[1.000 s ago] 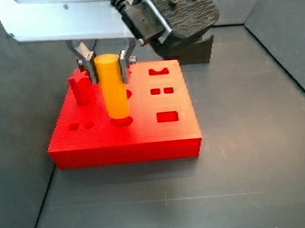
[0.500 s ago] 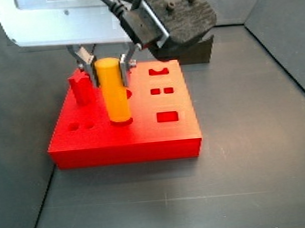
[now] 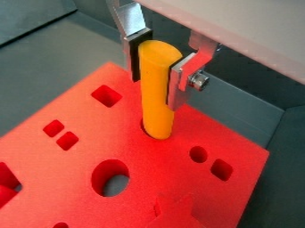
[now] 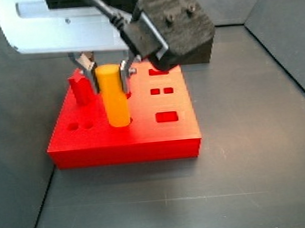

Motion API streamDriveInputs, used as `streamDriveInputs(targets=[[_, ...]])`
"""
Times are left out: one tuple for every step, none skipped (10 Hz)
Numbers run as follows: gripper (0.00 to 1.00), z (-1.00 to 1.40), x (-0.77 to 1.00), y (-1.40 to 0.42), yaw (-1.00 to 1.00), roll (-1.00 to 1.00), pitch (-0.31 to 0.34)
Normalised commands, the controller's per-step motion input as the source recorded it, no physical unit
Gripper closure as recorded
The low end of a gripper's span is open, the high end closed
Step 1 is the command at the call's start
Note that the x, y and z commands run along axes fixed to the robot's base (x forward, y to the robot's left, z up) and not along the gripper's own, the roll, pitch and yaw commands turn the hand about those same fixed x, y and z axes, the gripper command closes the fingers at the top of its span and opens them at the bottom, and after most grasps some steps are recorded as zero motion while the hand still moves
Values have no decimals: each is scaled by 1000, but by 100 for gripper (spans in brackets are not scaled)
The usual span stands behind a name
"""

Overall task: Pick up the oval object. Move up. Move to above the board. Insert the oval object.
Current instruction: Insert the oval object.

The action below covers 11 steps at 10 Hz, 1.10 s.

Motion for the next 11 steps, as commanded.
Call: streamDriveInputs(targets=[[100, -189, 246, -14, 0, 80, 50], [100, -217, 154, 0, 0, 133, 113], [100, -320, 23, 0, 0, 120, 61], [100, -383, 0, -20, 0, 134, 27], [100, -434, 0, -20, 0, 120, 10], [100, -520, 17, 0, 0, 83, 0], [100, -611, 26, -6, 0, 76, -14], [100, -594, 0, 0, 0, 0, -106], [100, -346, 23, 0, 0, -47, -153], [100, -43, 0, 69, 0, -10, -20], [100, 0, 0, 0, 0, 0, 0]])
